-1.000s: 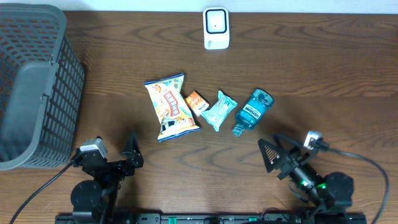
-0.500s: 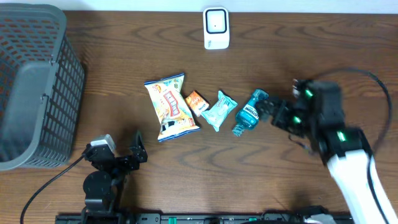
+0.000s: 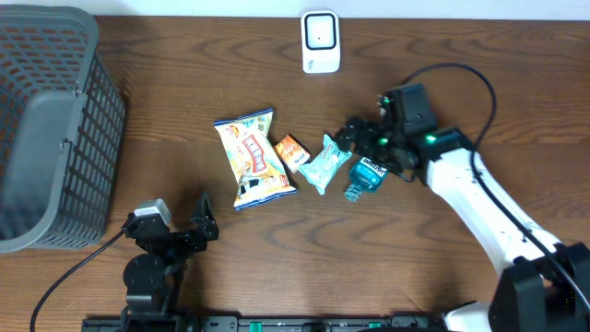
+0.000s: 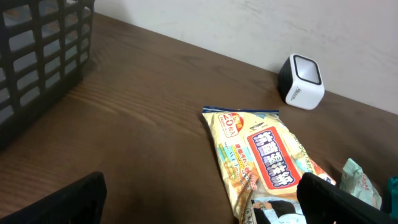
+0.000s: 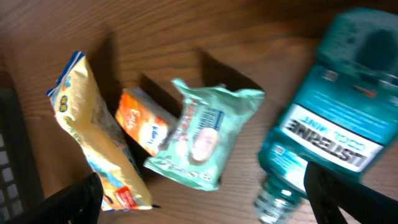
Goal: Scan the item barcode
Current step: 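Reach the right gripper over the items and grasp the green wipes pack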
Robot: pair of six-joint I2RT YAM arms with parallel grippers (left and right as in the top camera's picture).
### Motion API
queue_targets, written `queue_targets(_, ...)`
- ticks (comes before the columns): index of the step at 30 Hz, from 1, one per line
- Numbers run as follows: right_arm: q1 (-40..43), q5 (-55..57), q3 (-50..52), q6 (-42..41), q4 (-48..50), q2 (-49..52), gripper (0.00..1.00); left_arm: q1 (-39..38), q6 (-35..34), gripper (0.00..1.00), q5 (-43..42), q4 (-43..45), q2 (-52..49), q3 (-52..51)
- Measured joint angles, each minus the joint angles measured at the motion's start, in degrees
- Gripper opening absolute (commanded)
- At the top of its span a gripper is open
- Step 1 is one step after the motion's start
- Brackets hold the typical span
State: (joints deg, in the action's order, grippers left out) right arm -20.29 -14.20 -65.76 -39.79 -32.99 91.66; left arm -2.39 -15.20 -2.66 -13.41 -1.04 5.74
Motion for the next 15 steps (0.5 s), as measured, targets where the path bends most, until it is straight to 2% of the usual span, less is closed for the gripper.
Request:
queue_targets(3,-3.9,2.4,-5.1,-1.8,-0.7,2.9,0.93,0.0,0.0,0.98,0.0,0.0,0.0,0.0)
queue_targets(6,-7.3,4.0,-9.5,-6.3,-0.9,6.1,0.79,0.0,0.0,0.98,0.0,0.0,0.0,0.0)
queue_targets(10,-10.4,6.3,-12.6,-12.1,-1.1,10.7,0.69,0.0,0.0,0.98,0.0,0.0,0.0,0.0)
queue_targets(13,-11.9,7.5,-13.8,-17.1,-4.6,14.6,0.75,0.0,0.0,0.98,0.0,0.0,0.0,0.0)
queue_targets(15,-12.8,8.2,-13.9,-20.3,-7.3,16.5,0.76,0.0,0.0,0.98,0.0,0.0,0.0,0.0)
